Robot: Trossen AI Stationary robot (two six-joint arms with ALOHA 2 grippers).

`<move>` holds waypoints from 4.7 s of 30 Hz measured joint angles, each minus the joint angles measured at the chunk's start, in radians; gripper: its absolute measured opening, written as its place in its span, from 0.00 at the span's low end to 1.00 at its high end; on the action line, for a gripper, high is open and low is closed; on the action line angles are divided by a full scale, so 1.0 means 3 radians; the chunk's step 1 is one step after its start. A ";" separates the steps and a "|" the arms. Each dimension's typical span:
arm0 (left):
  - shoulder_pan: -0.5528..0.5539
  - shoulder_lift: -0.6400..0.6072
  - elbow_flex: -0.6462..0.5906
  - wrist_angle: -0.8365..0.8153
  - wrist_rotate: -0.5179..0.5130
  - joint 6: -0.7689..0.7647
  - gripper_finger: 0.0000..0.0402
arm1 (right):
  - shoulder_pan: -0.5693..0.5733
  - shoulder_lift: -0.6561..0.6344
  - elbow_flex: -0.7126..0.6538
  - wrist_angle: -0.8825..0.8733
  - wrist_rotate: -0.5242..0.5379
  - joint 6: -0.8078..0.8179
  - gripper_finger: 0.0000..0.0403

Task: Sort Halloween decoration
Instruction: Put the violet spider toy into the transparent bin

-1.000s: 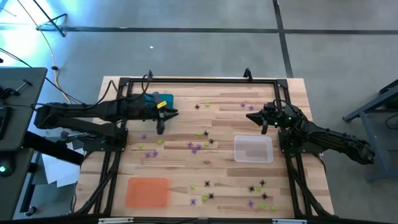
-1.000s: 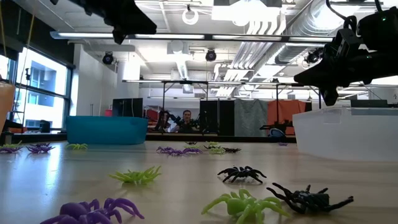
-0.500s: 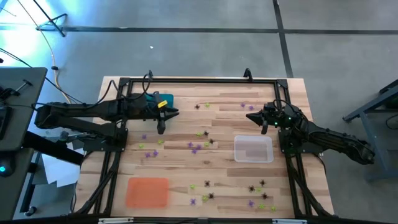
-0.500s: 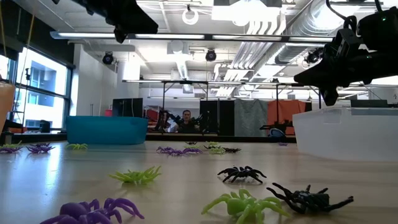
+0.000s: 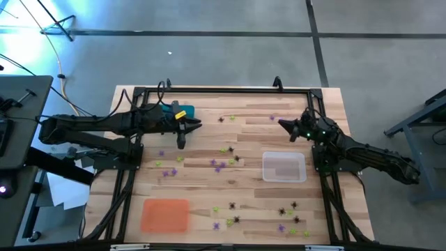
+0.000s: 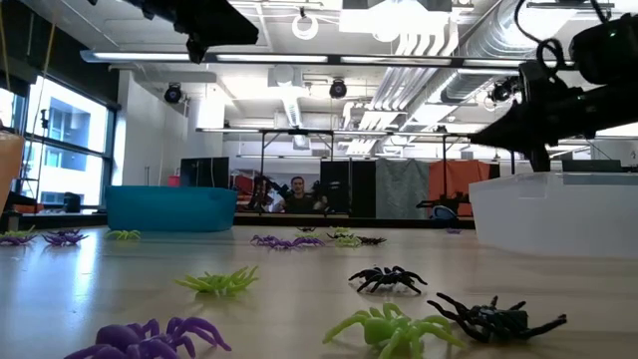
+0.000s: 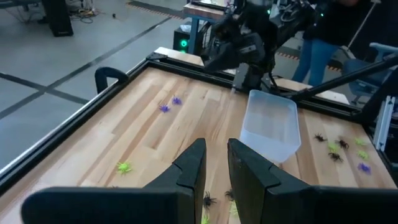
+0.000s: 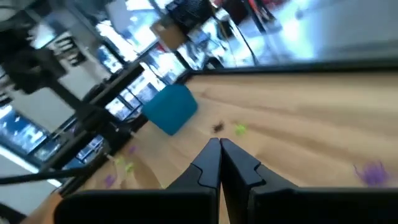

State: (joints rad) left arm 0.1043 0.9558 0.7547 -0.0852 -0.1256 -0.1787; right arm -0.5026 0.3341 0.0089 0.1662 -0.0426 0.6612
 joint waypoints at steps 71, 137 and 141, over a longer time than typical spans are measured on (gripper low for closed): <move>0.0000 0.0000 0.0001 0.0311 -0.0494 0.0429 0.13 | -0.0005 0.0200 0.0804 -0.1039 0.0019 0.0205 0.00; 0.0597 0.0000 0.0001 -0.0099 -0.0155 0.0700 0.13 | -0.1003 0.3908 0.2435 -0.2400 0.0247 -0.1535 0.36; 0.0615 0.0000 0.0001 -0.0101 -0.0101 0.0782 0.13 | -0.1010 0.4094 0.2443 -0.2383 0.0168 -0.1535 0.36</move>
State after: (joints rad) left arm 0.2890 0.9558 0.7551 -0.1154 -0.1558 0.0560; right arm -0.8055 1.5622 0.7419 -0.5486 0.0078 0.2008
